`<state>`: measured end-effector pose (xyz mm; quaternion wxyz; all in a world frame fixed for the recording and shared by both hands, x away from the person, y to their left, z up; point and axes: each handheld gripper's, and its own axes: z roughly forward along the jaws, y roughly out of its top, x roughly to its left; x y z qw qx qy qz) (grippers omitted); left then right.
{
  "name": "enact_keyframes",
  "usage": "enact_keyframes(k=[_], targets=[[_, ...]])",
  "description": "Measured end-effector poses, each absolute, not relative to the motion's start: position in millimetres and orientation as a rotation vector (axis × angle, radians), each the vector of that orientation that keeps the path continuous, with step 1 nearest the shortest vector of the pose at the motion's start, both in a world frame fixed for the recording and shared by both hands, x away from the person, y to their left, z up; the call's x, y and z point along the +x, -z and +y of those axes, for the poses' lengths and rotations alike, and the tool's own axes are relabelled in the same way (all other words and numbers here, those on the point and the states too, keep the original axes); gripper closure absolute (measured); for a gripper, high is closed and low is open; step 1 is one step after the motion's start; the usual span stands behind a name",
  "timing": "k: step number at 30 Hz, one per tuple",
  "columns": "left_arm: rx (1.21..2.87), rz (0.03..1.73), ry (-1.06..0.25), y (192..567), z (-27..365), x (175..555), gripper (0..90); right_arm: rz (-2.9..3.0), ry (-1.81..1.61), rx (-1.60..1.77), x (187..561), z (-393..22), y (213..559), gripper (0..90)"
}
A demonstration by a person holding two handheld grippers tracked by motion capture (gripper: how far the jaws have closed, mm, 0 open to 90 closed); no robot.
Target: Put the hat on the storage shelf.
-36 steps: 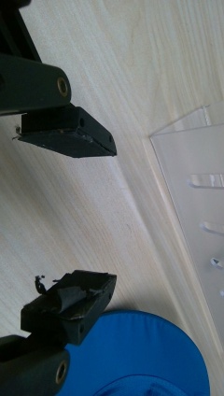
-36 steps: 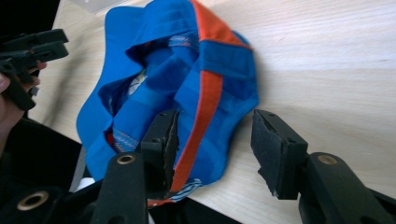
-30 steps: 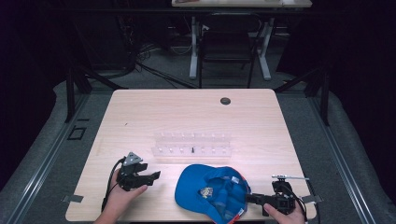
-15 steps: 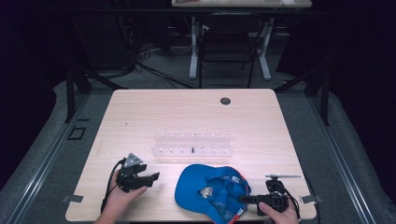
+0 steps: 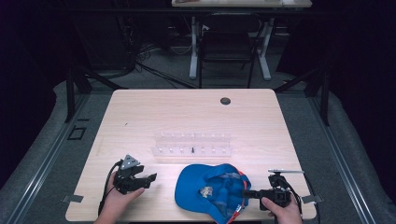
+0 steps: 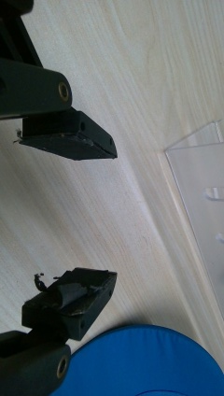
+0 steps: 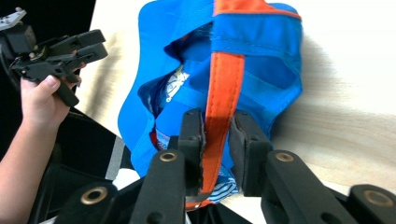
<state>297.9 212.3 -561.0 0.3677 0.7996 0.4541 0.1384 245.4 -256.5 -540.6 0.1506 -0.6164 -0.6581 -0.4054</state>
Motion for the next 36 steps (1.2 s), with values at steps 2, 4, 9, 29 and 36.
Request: enact_keyframes(k=[2, 4, 9, 29, 36], targets=[[2.052, 1.167, -0.355, 561.0, 212.3, 297.4, 35.9, -1.877, 1.156, -1.807, 247.0, -257.3, 540.5, 76.7], [2.051, 1.166, -0.354, 561.1, 212.5, 297.0, 37.2, -1.887, 1.146, -1.818, 248.2, -258.6, 540.0, 76.7], [2.050, 1.174, -0.350, 561.6, 212.5, 297.4, 37.6, -1.957, 1.125, -1.813, 249.9, -258.1, 536.9, 76.4], [2.040, 1.196, -0.357, 560.5, 213.5, 295.6, 43.1, -1.939, 1.085, -1.829, 257.7, -255.8, 530.9, 79.9], [2.036, 1.178, -0.339, 559.7, 211.0, 294.0, 44.7, -1.903, 1.120, -1.811, 259.8, -259.1, 521.0, 79.9]])
